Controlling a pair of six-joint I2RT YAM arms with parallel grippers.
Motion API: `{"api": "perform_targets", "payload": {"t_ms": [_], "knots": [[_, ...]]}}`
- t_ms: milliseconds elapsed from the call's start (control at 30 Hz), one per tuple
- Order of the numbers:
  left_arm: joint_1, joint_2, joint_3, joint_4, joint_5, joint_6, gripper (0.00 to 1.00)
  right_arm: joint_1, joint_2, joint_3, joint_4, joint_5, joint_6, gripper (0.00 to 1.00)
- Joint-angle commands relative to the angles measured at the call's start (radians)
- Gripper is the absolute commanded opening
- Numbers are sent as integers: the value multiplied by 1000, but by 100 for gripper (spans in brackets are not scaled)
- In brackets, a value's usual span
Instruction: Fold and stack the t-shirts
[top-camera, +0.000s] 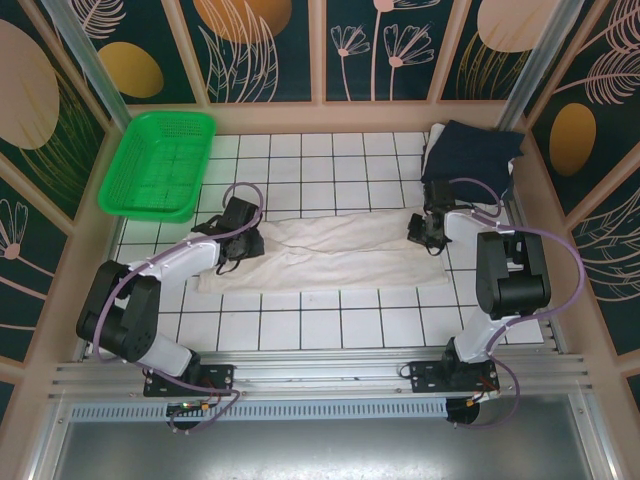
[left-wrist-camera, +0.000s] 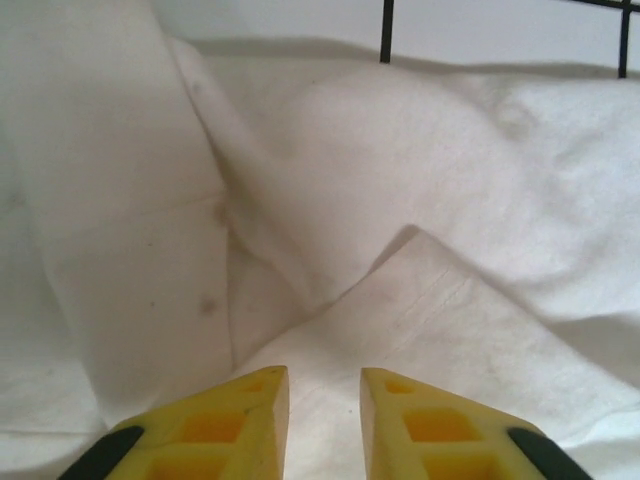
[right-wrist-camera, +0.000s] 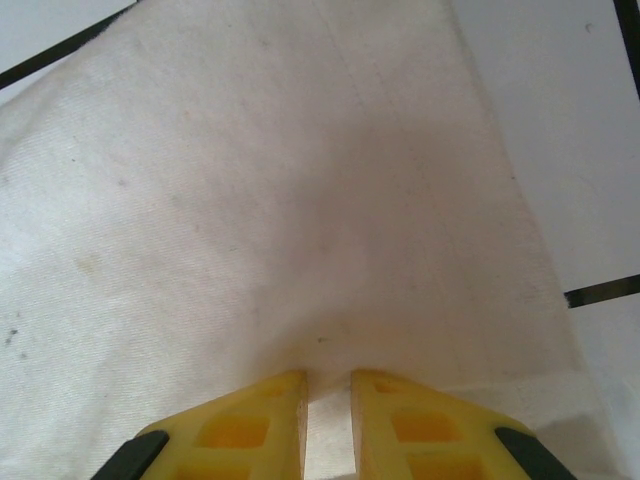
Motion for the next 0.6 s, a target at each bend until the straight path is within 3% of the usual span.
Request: {"api": "perform_targets", "payload": {"t_ms": [0, 167, 367, 567], "knots": [[-6, -11, 10, -43, 11, 1, 33, -10, 14, 23, -6, -9, -13, 20], [-6, 70, 77, -33, 25, 47, 41, -9, 19, 21, 3, -17, -11, 20], [-6, 261, 205, -28, 18, 88, 39, -9, 30, 15, 12, -33, -11, 20], [-6, 311, 239, -19, 21, 78, 37, -8, 25, 7, 15, -29, -11, 20]]}}
